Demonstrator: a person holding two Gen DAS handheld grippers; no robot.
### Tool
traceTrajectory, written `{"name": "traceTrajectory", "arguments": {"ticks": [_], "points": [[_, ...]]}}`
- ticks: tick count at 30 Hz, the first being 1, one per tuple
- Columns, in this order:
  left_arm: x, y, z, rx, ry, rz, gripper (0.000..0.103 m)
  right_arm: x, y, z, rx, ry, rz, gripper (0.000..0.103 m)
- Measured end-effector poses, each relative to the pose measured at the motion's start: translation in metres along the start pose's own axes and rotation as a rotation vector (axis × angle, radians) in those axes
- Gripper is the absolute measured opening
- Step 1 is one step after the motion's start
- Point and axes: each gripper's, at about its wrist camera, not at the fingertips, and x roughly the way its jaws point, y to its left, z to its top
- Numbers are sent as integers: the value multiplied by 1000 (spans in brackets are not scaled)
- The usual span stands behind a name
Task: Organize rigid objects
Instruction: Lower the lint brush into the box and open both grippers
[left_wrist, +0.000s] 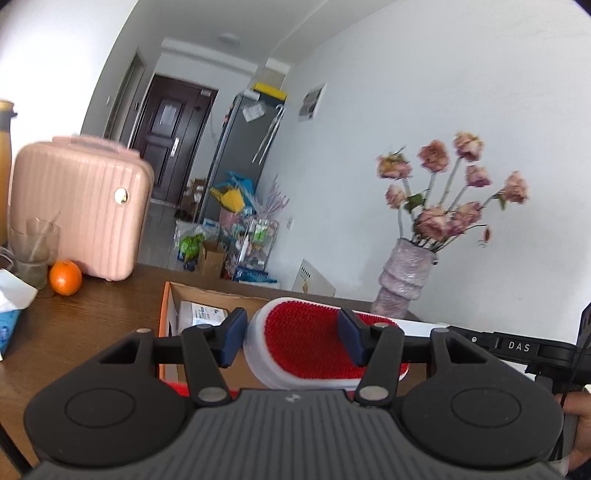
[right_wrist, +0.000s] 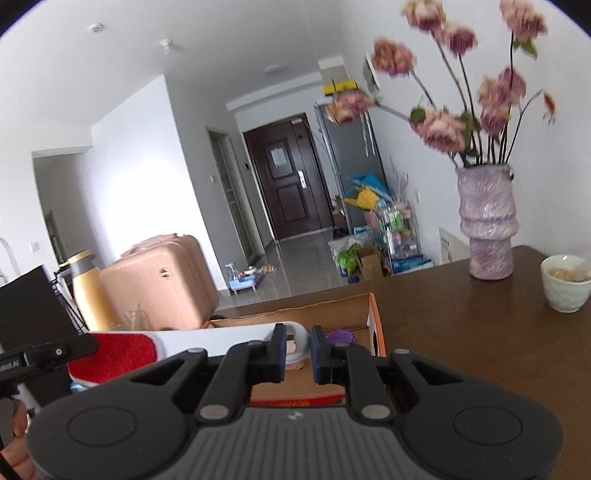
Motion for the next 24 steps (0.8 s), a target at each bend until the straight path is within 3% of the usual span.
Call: {"name": "traceTrajectory", "arguments": {"ticks": [6,10,13,19,24], "points": [[78,52,-7,-116,125,28,55,87,-29,-4,82,136,45,17],[110,76,-20,-149,192,77,55,123,-33,-17,63,195,35,18],[128,79,-30,-106,234,108,53,144,-30,-31,28,225,-1,25],[138,67,-36,-10,250,197,51,158,-4,-47,-136,228,-50,25],[124,54,-34,59,242,263,52,141,-3,-40,-134,182,-54,54]]}}
